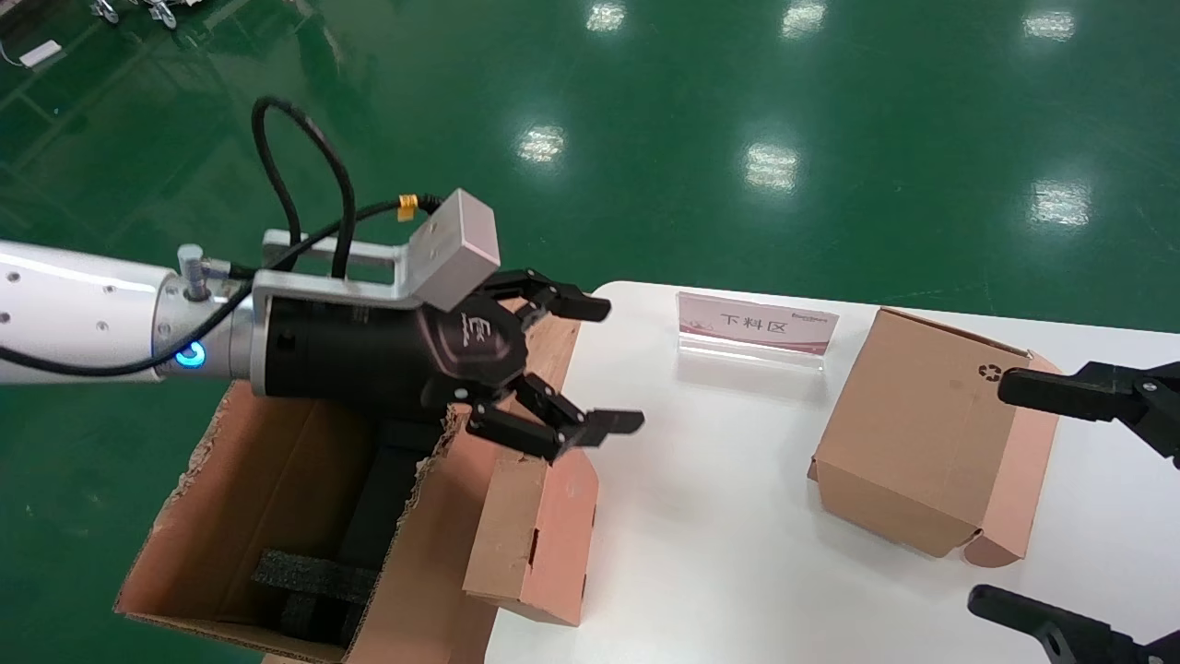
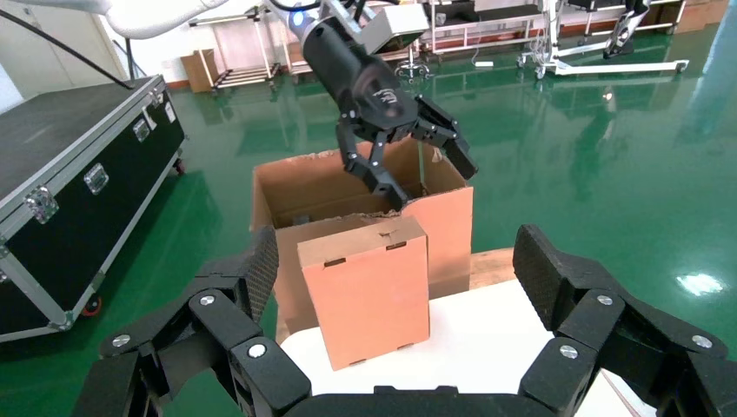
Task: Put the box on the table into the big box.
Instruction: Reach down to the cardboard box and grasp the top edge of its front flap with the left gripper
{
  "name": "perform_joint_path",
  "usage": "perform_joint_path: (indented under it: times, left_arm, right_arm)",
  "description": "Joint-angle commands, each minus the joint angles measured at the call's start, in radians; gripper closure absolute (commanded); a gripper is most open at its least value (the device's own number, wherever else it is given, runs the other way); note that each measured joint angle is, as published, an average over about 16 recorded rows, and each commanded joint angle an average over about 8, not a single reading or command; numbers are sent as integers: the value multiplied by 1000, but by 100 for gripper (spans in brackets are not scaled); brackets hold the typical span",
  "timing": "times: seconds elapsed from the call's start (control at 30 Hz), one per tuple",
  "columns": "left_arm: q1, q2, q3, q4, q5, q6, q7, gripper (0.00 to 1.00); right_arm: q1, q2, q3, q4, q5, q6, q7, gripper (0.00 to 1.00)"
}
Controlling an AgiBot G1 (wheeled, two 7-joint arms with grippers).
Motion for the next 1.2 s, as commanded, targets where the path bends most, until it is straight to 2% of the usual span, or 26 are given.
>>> perform_joint_path:
  times: [0.03, 0.2, 0.4, 0.7, 0.8, 0.97, 1.2]
  left_arm:
    - [-26, -5, 16, -4, 26, -6, -34, 0]
    - [-87, -8, 64, -32, 120, -5, -196, 0]
    - [-199, 17, 143, -71, 261, 40, -449, 0]
    - [-408, 135, 289, -93, 474, 237, -816, 0]
    - [-493, 201, 376, -98, 563, 315, -961, 0]
    - [-643, 316, 586, -102, 683, 395, -1196, 0]
    - [-814, 434, 834, -104, 704, 443, -1423, 0]
  right_arm:
    - [0, 0, 0, 0, 0, 0, 0, 0]
    - [0, 0, 0, 0, 0, 0, 0, 0]
    - [0, 0, 0, 0, 0, 0, 0, 0]
    - [0, 0, 0, 0, 0, 0, 0, 0]
    - [0, 0, 0, 0, 0, 0, 0, 0]
    - [0, 0, 0, 0, 0, 0, 0, 0]
    - [0, 0, 0, 0, 0, 0, 0, 0]
